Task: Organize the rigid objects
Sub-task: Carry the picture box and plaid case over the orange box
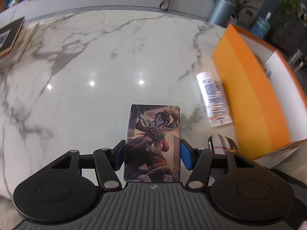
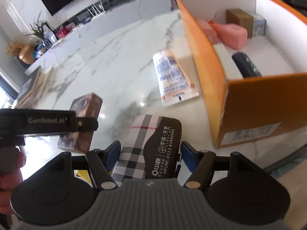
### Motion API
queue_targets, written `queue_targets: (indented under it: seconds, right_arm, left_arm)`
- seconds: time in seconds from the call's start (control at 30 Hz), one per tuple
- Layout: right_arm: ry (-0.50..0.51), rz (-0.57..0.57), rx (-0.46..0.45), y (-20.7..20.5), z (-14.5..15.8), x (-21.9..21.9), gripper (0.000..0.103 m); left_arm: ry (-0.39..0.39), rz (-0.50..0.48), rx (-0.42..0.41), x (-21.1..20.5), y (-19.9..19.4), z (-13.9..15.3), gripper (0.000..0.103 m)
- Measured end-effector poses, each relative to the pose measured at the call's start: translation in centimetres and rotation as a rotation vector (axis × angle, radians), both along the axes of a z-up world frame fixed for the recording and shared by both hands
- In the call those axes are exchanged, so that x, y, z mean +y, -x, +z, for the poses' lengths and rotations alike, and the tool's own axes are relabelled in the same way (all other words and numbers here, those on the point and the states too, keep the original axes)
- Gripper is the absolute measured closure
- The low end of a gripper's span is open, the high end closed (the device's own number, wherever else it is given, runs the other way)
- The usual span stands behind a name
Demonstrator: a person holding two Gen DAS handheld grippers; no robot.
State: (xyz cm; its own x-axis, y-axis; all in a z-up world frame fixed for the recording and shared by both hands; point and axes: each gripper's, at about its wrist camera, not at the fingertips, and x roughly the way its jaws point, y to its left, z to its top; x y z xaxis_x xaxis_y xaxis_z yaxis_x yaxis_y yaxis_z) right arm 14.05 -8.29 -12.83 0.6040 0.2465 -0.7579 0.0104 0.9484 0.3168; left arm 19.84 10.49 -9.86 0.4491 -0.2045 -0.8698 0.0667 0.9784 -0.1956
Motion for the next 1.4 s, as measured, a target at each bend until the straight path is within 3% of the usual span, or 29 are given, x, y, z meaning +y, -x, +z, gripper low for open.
queue_targets:
  seconds: [0.17,0.47,0.6,0.77,1.03,1.27,1.3,1.33,1.37,1.4]
  right_arm:
    - [-0.051,-0.015,-0.044,0.9,1.7,-1.1,0.034]
    - [-0.102,-0.012,-0.215,3.4,7.9,-4.9,0.035]
    - [-0.058,-0.009,-0.247,3.7,10.1,-8.0,0.035]
    - [0.071,0.020,-0.261,2.9,12.0,-12.4,0.035]
    - [0.265,0.116,-0.174,-3.6,11.4,-17.6,0.035]
    - [0.347,0.123,-0.062,-10.9,7.6,-17.8,0.036]
    - [0.373,0.124,-0.045,-11.9,7.1,-17.5,0.039]
    - [0.414,0.113,-0.036,-12.8,6.6,-17.4,0.058]
    - [0.438,0.119,-0.025,-13.7,6.3,-17.3,0.102]
    - [0.435,0.123,-0.004,-14.5,6.0,-17.2,0.103]
  left_arm:
    - [0.030,0.008,-0.014,-0.7,2.2,2.2,0.037]
    - [0.098,-0.057,-0.097,-4.5,3.6,8.0,0.037]
    - [0.118,-0.131,-0.125,-8.1,2.8,10.3,0.037]
    - [0.130,-0.244,-0.132,-13.9,0.5,11.6,0.037]
    - [0.126,-0.338,-0.101,-20.3,-4.8,9.6,0.037]
    - [0.130,-0.334,-0.076,-20.2,-9.2,7.6,0.037]
    - [0.128,-0.334,-0.074,-20.1,-9.8,7.5,0.037]
    - [0.126,-0.335,-0.074,-20.1,-10.4,7.3,0.037]
    - [0.126,-0.337,-0.075,-20.1,-10.8,7.0,0.037]
    - [0.128,-0.340,-0.074,-20.0,-11.2,6.8,0.037]
